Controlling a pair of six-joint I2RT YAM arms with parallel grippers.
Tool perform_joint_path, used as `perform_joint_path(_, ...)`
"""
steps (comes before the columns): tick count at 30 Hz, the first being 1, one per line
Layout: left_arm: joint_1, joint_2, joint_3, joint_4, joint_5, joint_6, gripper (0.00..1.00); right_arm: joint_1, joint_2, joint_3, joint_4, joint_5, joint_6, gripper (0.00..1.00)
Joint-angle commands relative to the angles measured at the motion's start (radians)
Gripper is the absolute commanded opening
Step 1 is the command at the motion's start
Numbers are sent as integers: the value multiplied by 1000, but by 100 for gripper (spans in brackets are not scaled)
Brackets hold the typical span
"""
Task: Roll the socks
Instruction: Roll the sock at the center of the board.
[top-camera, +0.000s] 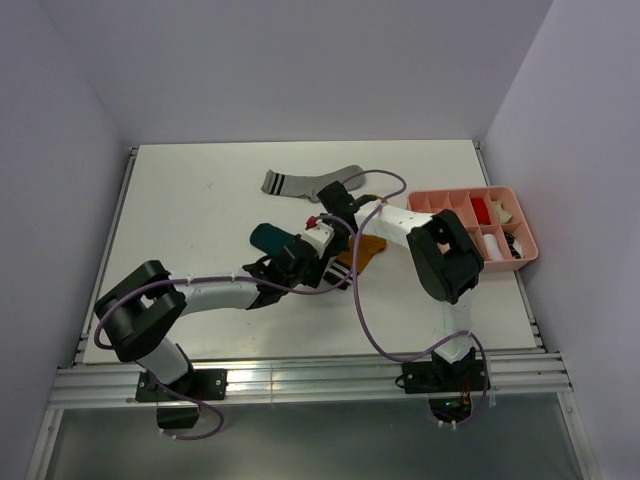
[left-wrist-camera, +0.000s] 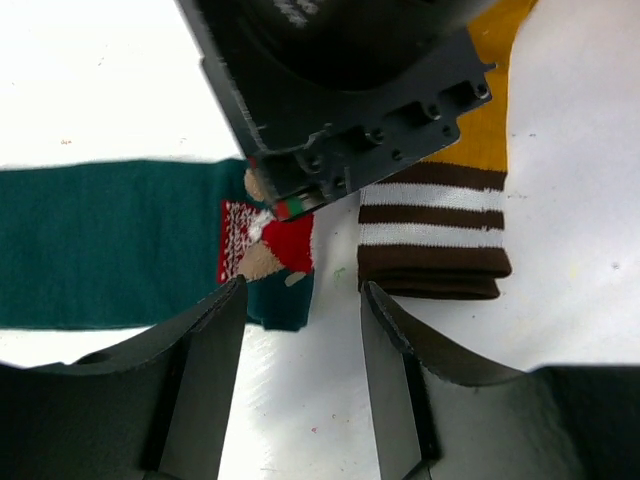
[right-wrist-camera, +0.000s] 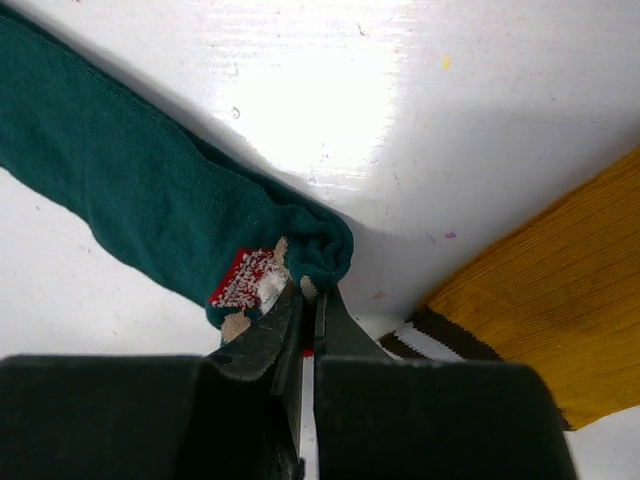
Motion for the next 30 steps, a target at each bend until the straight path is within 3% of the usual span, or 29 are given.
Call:
perform_joint_path(1,-16,22,38,35,-52,56,54,9,49,-11,-75,-12,5,0)
perform_joint_path(17,-57,153,25,-11,-179,12,52,9,57,-35,-55,-41,15,0)
perform_joint_path(30,-86,159,11,-46,-207,-44,30,7,22,-74,36,-115,31,0)
